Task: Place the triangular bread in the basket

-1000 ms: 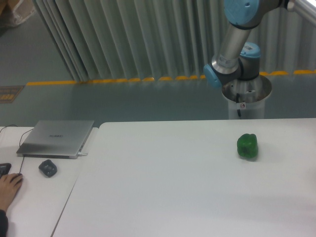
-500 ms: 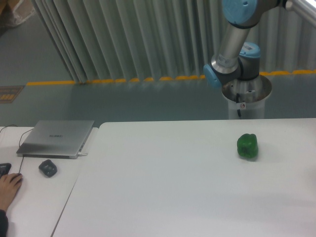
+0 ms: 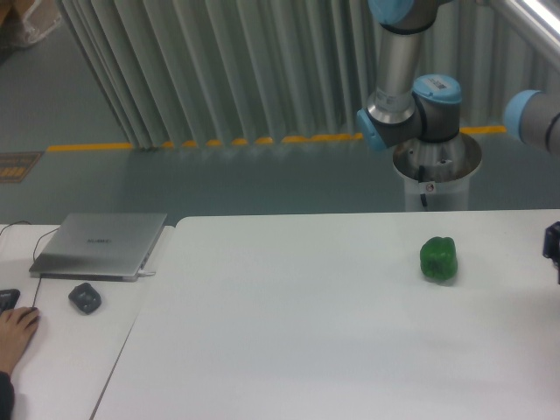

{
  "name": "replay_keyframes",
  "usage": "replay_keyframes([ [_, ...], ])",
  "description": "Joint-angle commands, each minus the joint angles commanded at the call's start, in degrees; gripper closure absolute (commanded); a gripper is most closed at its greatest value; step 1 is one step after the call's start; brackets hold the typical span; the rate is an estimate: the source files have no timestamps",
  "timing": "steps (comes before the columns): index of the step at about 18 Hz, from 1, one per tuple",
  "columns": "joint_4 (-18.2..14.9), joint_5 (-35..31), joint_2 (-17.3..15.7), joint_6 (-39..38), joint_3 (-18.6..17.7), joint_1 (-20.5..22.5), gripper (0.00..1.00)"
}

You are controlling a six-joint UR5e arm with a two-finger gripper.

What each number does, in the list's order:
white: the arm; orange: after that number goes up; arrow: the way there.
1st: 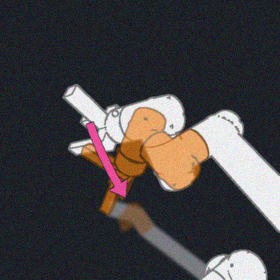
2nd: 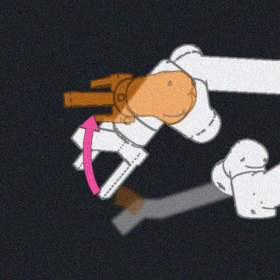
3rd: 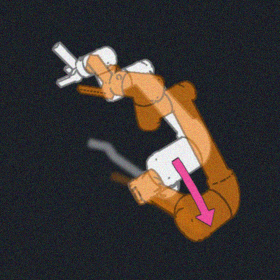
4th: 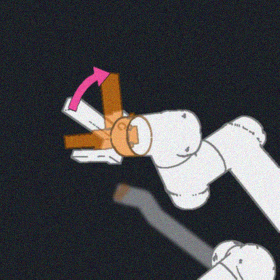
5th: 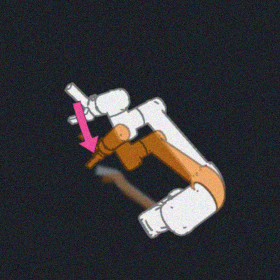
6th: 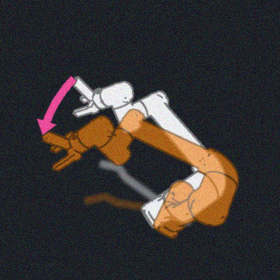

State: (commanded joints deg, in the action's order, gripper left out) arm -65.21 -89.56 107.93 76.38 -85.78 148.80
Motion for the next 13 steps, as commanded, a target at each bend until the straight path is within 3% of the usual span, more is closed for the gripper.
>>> replay_keyframes([
  [5,-8.9,0.0,-2.5,1.1,-1.8,-1.9,0.0],
  [8,-10.6,0.3,-4.1,1.2,-2.2,-4.9,0.0],
  [13,-14.9,-0.1,-5.3,1.3,-2.2,-5.2,0.0],
])
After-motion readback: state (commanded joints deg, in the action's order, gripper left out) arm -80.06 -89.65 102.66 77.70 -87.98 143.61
